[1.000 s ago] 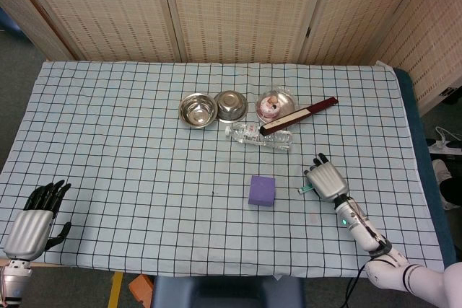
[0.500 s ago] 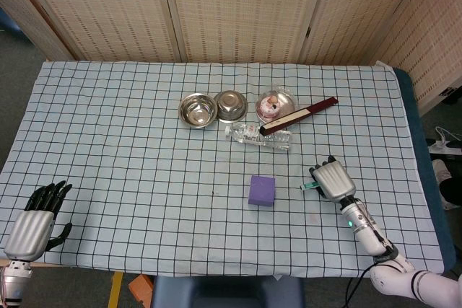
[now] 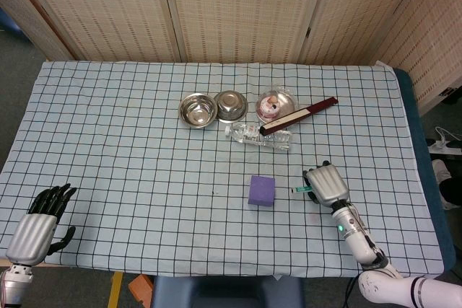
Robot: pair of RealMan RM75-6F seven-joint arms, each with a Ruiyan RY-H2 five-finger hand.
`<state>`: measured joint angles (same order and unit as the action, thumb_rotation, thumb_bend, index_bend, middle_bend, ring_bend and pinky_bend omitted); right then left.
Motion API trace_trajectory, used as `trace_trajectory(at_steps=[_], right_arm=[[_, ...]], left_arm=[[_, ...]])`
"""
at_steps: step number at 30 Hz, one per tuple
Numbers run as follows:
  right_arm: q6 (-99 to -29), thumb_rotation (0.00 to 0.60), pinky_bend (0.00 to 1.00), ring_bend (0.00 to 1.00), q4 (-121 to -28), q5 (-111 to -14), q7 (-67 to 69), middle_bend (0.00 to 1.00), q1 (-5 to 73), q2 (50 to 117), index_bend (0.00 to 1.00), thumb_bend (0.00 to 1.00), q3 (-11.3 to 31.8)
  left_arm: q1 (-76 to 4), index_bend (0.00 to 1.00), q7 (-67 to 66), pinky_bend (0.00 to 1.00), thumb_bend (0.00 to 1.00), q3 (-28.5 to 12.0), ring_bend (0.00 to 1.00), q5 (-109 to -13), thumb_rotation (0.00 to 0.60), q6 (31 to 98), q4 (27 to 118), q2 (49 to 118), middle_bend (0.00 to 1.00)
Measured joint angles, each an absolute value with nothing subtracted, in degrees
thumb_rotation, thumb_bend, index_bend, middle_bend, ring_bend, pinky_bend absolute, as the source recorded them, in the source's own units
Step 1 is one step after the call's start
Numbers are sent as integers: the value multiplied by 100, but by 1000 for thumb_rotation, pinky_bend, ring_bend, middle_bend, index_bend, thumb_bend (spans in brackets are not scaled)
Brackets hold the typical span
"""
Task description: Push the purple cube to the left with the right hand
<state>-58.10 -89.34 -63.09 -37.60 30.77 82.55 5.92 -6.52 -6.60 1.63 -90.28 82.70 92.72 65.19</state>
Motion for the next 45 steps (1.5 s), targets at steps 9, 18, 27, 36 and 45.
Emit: trace_trajectory(at_steps=[9,18,27,36,45], right_arm=[[-5784,600,331,512,-9074,-5672,-4434,797,3433,8651,1000,471,716],[-5896,600,332,511,-9039,-5213,-4974,797,3851,9126,1000,471,795],[-6108,600,333,512,-8935,-4730,-5547,797,4300,9583,1000,471,1012],[-6058,600,333,511,-8773,-4182,-5983,797,4830,9978,1000,471,1139],[-6116,600,333,512,-8822,-4046,-6065,797,5100,10185,1000,471,1077]], left_arm=[[-642,0,-548,83,393,192,0,-9081,600,8282,9277,6470,0],[-639,0,-493,82,393,208,0,-9142,600,8306,9285,6446,0],[-618,0,-410,83,393,219,0,-9192,600,8361,9290,6407,0],[-603,0,-321,83,393,218,0,-9219,600,8406,9294,6369,0],[-593,0,-293,83,392,226,0,-9257,600,8430,9295,6354,0]])
